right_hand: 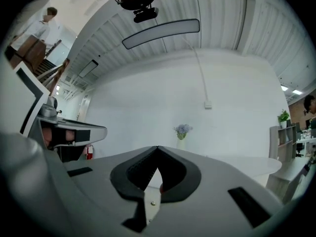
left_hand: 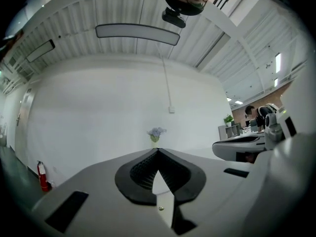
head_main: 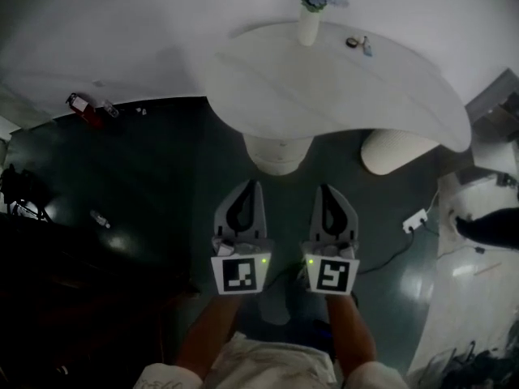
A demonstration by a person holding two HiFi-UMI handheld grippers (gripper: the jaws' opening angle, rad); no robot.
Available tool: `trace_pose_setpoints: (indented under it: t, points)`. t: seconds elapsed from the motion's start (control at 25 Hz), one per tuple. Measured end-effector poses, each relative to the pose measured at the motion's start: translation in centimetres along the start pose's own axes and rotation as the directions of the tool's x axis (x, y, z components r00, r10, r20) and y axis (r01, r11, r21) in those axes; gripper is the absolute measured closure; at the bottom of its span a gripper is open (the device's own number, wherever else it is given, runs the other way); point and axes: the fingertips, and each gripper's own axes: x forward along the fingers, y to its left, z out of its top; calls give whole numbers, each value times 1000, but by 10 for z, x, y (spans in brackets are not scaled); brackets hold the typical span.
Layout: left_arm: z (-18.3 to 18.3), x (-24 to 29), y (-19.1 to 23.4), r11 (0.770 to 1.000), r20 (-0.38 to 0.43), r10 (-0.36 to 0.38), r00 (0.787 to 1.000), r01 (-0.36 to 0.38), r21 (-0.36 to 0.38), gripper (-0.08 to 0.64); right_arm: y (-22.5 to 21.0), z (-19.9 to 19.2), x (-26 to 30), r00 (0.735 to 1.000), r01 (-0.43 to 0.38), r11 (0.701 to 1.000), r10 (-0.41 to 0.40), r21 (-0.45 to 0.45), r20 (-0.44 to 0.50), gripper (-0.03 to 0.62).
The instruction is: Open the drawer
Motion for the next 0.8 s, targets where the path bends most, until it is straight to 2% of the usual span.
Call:
trace_pose_setpoints:
  t: [0.24, 0.6, 0.8]
  points:
    - [-76, 10, 18, 999, -9, -34, 999, 33, -25, 558, 26, -73, 22, 999, 32, 999, -32, -8, -15, 588]
    - [-236, 36, 20, 999, 3, -34, 999, 34, -11, 558, 42, -240, 55, 999, 27, 999, -28, -39, -29, 588]
    - [-322, 51, 19, 1000, 6, -19, 1000, 19, -8, 558, 46, -324, 71, 1000, 20, 999, -20, -27, -14, 588]
